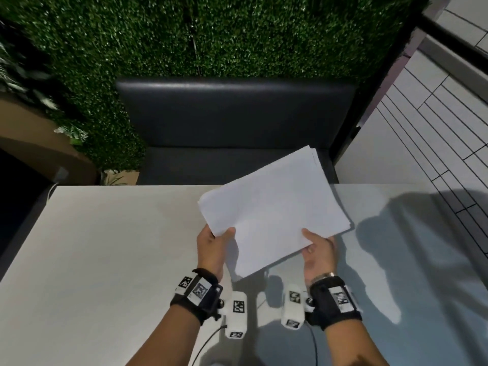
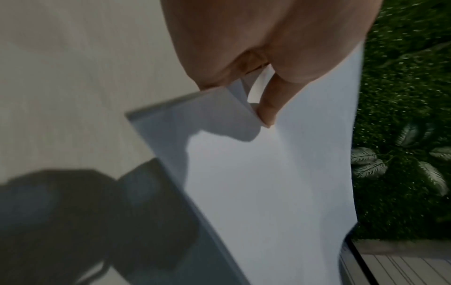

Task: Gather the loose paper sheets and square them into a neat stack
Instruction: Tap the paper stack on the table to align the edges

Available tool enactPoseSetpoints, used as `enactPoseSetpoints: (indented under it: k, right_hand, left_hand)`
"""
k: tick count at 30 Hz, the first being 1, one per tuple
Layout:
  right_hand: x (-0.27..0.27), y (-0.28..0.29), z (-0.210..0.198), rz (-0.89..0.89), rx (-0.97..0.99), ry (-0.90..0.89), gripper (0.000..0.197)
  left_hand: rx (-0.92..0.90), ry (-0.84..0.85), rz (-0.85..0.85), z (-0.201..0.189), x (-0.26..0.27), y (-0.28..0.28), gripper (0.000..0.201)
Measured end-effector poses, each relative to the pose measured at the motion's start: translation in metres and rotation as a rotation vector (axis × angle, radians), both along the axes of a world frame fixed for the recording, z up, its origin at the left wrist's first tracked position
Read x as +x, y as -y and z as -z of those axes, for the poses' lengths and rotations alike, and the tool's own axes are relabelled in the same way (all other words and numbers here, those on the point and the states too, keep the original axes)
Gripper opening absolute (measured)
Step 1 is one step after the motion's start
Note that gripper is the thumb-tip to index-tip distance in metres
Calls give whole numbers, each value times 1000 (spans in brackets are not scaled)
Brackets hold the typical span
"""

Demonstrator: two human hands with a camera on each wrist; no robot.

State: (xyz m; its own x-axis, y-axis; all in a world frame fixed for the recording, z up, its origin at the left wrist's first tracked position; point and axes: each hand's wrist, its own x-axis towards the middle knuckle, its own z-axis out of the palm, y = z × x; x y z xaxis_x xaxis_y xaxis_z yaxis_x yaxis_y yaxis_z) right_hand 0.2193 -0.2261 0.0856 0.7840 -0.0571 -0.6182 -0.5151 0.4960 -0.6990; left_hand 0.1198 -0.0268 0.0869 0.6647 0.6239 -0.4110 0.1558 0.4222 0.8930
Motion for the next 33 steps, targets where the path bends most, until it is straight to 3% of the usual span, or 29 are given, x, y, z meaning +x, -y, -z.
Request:
enactPoseSetpoints:
  k: [3, 7, 9, 12, 15, 17, 21, 26, 32, 33]
  right_hand:
    - [25, 36, -12, -84, -101, 99, 59]
    - [48, 55, -33, -562, -314, 242, 50]
    - [47, 45, -36, -653, -374, 289, 42]
    - [45, 24, -24, -447, -411, 336, 36]
    - [40, 10, -6, -324, -362, 354, 46]
    - [34, 5, 6, -352, -384, 323, 38]
    - [30, 8, 25, -453, -420, 281, 35]
    - [31, 6, 30, -537, -504, 380, 36]
    - [30, -8, 26, -373, -480, 458, 14]
    - [31, -12, 26, -365, -463, 466, 19]
  left_hand:
    - [120, -15, 56, -4, -5, -29, 23]
    - [177, -30, 177, -8, -12, -51, 25]
    - [192, -25, 216, -7, -11, -53, 27]
    - [232, -5, 172, -1, -5, -51, 31]
    - [252, 29, 119, 5, -3, -49, 30]
    - [237, 12, 121, 14, -5, -49, 37]
    - [247, -61, 85, 35, -13, -54, 29]
    - [346, -36, 145, 41, -7, -58, 23]
    - [410, 58, -2, 34, 4, -53, 27]
    - [413, 68, -24, 36, 7, -52, 26]
